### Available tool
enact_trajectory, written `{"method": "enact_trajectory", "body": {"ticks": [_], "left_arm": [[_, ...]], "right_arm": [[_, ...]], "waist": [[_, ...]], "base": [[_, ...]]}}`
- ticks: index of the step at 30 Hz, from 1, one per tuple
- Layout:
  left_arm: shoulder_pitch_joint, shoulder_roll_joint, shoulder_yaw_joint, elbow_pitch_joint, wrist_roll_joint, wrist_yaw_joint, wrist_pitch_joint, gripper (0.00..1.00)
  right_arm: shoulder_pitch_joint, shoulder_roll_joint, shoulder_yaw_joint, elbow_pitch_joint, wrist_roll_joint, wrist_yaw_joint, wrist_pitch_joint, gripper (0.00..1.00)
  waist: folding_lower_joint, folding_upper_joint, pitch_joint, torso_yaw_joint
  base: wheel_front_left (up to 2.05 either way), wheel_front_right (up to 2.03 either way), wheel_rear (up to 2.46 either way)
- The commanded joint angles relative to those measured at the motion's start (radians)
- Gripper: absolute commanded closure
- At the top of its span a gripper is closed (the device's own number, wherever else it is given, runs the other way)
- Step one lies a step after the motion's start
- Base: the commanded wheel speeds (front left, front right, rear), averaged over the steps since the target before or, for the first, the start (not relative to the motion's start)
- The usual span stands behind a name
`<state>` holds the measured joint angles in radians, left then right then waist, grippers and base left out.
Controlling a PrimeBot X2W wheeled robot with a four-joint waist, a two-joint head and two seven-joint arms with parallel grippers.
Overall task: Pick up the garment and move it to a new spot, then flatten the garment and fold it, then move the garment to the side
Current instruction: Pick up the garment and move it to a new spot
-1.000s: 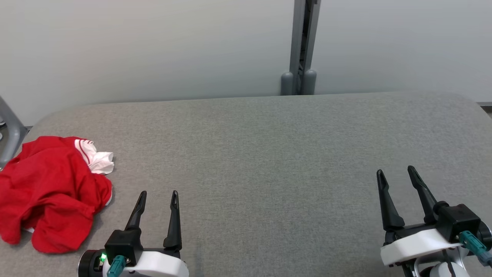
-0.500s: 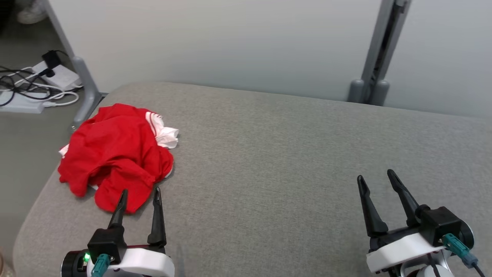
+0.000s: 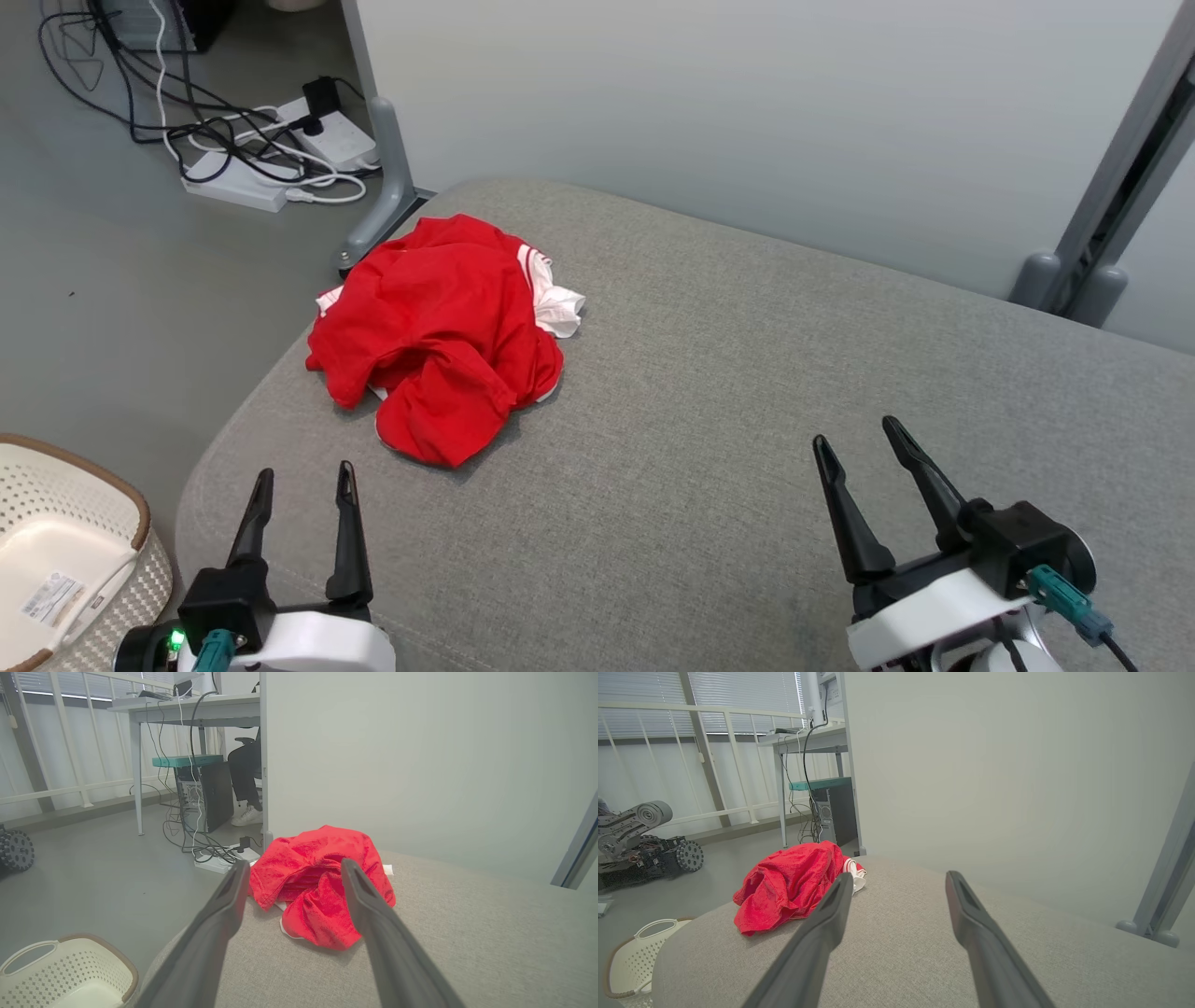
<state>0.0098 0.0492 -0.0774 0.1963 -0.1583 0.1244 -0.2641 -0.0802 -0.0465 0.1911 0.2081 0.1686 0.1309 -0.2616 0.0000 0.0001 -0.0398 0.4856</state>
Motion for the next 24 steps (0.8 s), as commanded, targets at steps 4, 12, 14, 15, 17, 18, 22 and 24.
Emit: {"method": "enact_trajectory", "body": {"ticks": [4, 12, 14, 15, 17, 18, 22, 24], "left_arm": [[0.019, 0.003, 0.032, -0.037, -0.018, 0.023, -0.001, 0.00], [0.043, 0.003, 0.052, -0.069, -0.036, 0.043, -0.001, 0.00], [0.047, 0.003, 0.056, -0.075, -0.038, 0.047, -0.001, 0.00], [0.048, 0.003, 0.057, -0.076, -0.038, 0.046, -0.001, 0.00], [0.048, 0.003, 0.059, -0.076, -0.037, 0.048, -0.001, 0.00], [0.046, 0.003, 0.060, -0.076, -0.037, 0.048, -0.001, 0.00], [0.040, 0.003, 0.062, -0.073, -0.034, 0.046, -0.001, 0.00], [0.036, 0.003, 0.064, -0.070, -0.032, 0.042, -0.001, 0.00]], "right_arm": [[-0.060, -0.007, 0.053, 0.028, 0.000, 0.000, -0.005, 0.00], [-0.114, -0.007, 0.101, 0.065, 0.010, 0.000, -0.005, 0.00], [-0.119, -0.007, 0.108, 0.074, 0.014, 0.000, -0.005, 0.00], [-0.120, -0.007, 0.109, 0.077, 0.015, 0.000, -0.005, 0.00], [-0.118, -0.007, 0.107, 0.078, 0.015, 0.000, -0.005, 0.00], [-0.115, -0.007, 0.104, 0.080, 0.015, 0.000, -0.005, 0.00], [-0.100, -0.007, 0.100, 0.078, 0.016, 0.000, -0.005, 0.00], [-0.097, -0.007, 0.098, 0.076, 0.013, 0.000, -0.005, 0.00]], "waist": [[0.0000, -0.0001, 0.029, 0.032], [0.0000, -0.0001, 0.044, 0.042], [0.0000, -0.0001, 0.044, 0.041], [0.0000, -0.0001, 0.043, 0.041], [0.0000, -0.0001, 0.041, 0.039], [0.0000, -0.0001, 0.040, 0.038], [0.0000, -0.0001, 0.033, 0.034], [0.0000, -0.0001, 0.031, 0.032]], "base": [[0.00, 0.00, 0.00], [0.00, 0.00, 0.00], [0.00, 0.00, 0.00], [0.00, 0.00, 0.00], [0.00, 0.00, 0.00], [0.00, 0.00, 0.00], [0.00, 0.00, 0.00], [0.00, 0.00, 0.00]]}}
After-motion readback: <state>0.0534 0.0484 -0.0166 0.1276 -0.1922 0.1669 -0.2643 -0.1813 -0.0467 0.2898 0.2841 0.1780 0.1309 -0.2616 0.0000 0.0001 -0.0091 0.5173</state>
